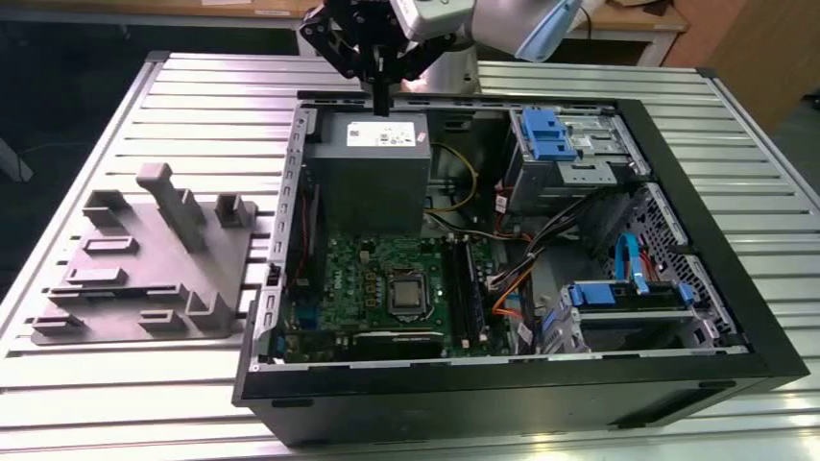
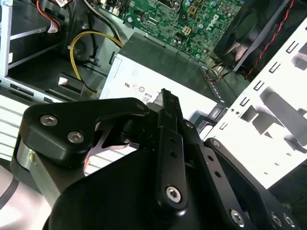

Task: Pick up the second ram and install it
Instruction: 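Reach for the second ram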

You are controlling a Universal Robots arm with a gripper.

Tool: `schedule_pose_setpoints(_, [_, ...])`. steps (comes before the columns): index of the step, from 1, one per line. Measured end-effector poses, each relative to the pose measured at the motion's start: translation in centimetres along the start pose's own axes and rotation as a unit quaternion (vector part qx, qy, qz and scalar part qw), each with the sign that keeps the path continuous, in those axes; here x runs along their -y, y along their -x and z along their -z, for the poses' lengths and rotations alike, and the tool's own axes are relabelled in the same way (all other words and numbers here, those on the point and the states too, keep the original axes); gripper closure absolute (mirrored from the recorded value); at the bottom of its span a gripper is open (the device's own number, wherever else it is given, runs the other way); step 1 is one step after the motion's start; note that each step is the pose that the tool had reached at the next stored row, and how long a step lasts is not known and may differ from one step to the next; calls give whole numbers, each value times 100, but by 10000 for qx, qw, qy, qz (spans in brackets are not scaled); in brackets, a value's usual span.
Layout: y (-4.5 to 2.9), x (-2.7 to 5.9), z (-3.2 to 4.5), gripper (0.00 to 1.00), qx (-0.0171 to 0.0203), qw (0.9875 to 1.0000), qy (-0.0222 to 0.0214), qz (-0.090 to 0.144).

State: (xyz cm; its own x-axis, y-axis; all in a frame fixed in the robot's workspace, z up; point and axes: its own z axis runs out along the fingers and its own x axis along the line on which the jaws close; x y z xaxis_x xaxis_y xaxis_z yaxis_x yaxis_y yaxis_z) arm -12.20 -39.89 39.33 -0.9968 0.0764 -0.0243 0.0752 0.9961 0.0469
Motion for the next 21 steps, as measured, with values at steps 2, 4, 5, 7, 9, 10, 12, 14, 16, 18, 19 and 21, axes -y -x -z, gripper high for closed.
schedule_pose_setpoints(2, [0,0,0,90,-1,10000,7,0])
schedule_pose_setpoints(4, [-4,1,-1,90,0,10000,8,0])
schedule_pose_setpoints(5, [-12,2,-1,90,0,10000,7,1])
schedule_pose_setpoints(7, [-27,2,-1,90,-1,10000,7,0])
schedule_pose_setpoints(9, [-39,3,-1,90,-1,10000,7,0])
schedule_pose_setpoints(10, [-47,4,0,90,-1,10000,7,0])
schedule_pose_setpoints(12, [-70,6,0,90,-1,10000,7,0])
schedule_pose_setpoints(14, [-87,7,-2,90,0,10000,8,1])
schedule_pose_setpoints(16, [-105,9,-1,90,-1,10000,7,0])
schedule_pose_setpoints(18, [-131,11,-1,90,-1,10000,7,0])
schedule_pose_setpoints(19, [-145,12,-1,90,0,10000,7,0])
schedule_pose_setpoints(21, [-175,14,0,90,-1,10000,7,0])
